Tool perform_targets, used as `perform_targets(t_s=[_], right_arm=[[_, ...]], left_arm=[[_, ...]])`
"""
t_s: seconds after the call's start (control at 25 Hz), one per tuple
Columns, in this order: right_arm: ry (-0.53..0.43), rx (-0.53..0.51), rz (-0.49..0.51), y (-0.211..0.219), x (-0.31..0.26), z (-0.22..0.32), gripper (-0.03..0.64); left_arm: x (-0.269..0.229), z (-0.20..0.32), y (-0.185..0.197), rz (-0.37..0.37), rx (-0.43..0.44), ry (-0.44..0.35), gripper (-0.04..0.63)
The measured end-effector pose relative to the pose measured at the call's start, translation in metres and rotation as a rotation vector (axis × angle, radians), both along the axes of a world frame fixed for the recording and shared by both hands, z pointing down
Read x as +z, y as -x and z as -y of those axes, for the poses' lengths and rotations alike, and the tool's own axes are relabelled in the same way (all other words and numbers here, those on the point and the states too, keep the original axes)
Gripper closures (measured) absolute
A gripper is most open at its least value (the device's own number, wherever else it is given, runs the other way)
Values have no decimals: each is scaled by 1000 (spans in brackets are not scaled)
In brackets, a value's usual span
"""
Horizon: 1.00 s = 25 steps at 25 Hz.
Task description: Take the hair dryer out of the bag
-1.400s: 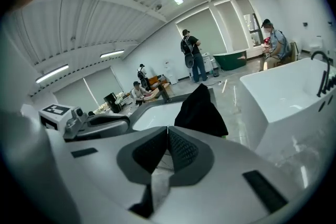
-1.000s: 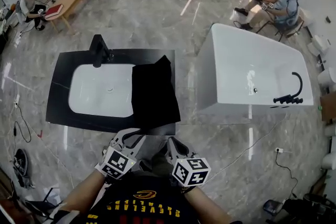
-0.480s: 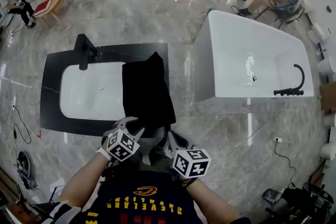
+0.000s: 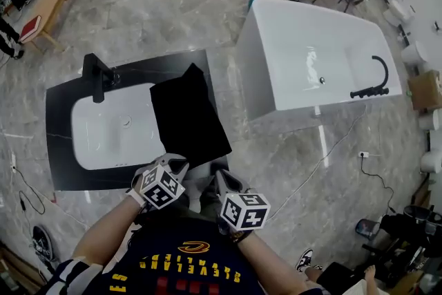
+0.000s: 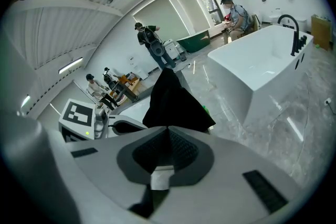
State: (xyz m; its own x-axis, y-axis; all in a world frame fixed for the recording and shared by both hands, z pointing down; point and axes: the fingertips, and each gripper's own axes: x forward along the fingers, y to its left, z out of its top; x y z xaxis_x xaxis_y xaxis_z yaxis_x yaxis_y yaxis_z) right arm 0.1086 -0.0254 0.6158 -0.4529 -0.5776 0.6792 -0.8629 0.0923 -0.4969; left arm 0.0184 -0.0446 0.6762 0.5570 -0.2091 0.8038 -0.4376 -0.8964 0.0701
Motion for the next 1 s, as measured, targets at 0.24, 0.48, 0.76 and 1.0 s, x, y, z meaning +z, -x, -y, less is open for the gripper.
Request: perform_targets(t_s=[0.24,0.48,0.76,1.0], right_arm=[[17,-1,-7,5,5,-9,607],[-1,-83,-13,28,8,-1,607],[-9,-155,-7,67,29,49,607],[-23,-93,-103,61,42,85,520]], left_arm=[[-41,20,-1,-153,-73,25,584],[-74,66,5,-258,-196,-12,584],[-84,82,4,-286,-202,-34,584],[-82,67,5,-298,-216,-17,584]])
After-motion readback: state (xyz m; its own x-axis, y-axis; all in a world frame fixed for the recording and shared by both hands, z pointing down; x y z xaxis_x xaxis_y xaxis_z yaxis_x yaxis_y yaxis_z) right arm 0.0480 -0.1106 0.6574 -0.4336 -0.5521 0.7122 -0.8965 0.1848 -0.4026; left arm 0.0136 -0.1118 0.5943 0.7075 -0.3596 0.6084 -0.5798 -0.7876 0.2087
